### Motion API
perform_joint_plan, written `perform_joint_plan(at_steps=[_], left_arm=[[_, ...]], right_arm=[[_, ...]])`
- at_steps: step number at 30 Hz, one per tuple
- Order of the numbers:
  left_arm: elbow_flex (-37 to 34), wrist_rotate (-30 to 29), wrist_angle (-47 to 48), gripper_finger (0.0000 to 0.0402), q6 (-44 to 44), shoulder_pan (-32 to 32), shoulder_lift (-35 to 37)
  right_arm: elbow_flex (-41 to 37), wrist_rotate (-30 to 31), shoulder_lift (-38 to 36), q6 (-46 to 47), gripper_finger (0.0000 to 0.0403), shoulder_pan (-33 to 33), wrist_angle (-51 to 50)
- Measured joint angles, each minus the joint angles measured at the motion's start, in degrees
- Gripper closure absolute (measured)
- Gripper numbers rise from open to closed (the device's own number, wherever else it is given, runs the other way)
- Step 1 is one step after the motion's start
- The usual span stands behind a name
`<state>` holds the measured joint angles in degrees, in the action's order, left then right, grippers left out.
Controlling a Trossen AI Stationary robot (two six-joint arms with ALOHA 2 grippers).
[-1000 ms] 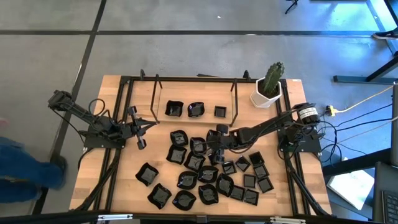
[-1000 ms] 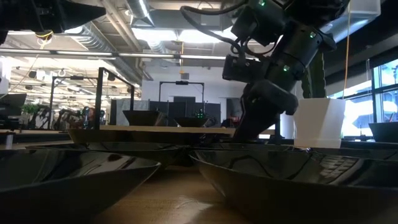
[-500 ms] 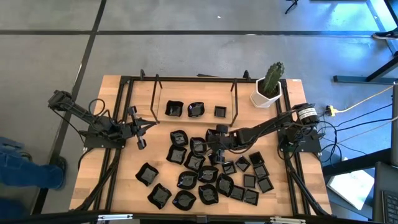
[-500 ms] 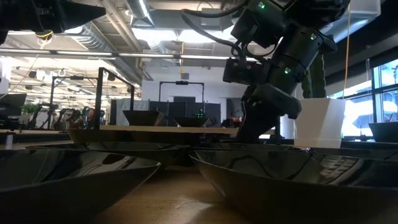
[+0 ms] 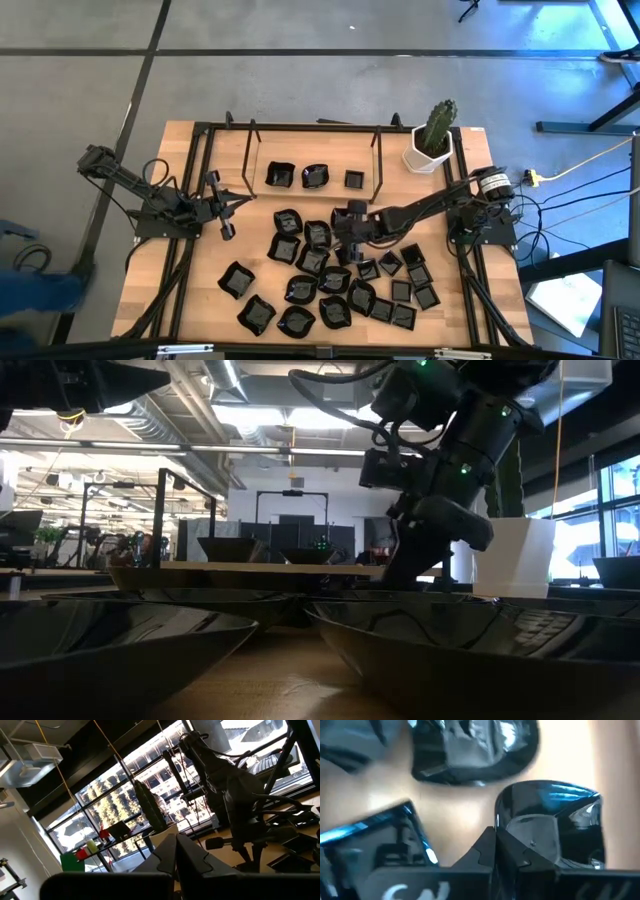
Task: Pick & Place Mini shaped plates
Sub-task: Stack the leaf-shaped plate on the top of the leaf-shaped plate on the shelf
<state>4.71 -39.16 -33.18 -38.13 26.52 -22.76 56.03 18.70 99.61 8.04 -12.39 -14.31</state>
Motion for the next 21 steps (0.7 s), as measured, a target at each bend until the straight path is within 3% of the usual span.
perform_joint_plan(at_steps=[5,15,21], left_arm=[[0.00,0.00,0.01,0.0396,0.02,0.00,0.00],[0.00,0.00,0.01,0.0395,0.02,0.00,0.00],[0.00,0.00,-0.01,0.0397,0.77,0.00,0.02]], right_arm=[[3.38,8.29,0.00,0.11,0.0398,-1.88,-8.66],[6.79,9.13,0.00,-1.99,0.0399,-6.54,-10.69],[9.20,14.12,0.00,-2.73,0.0400,-9.36,-10.93]])
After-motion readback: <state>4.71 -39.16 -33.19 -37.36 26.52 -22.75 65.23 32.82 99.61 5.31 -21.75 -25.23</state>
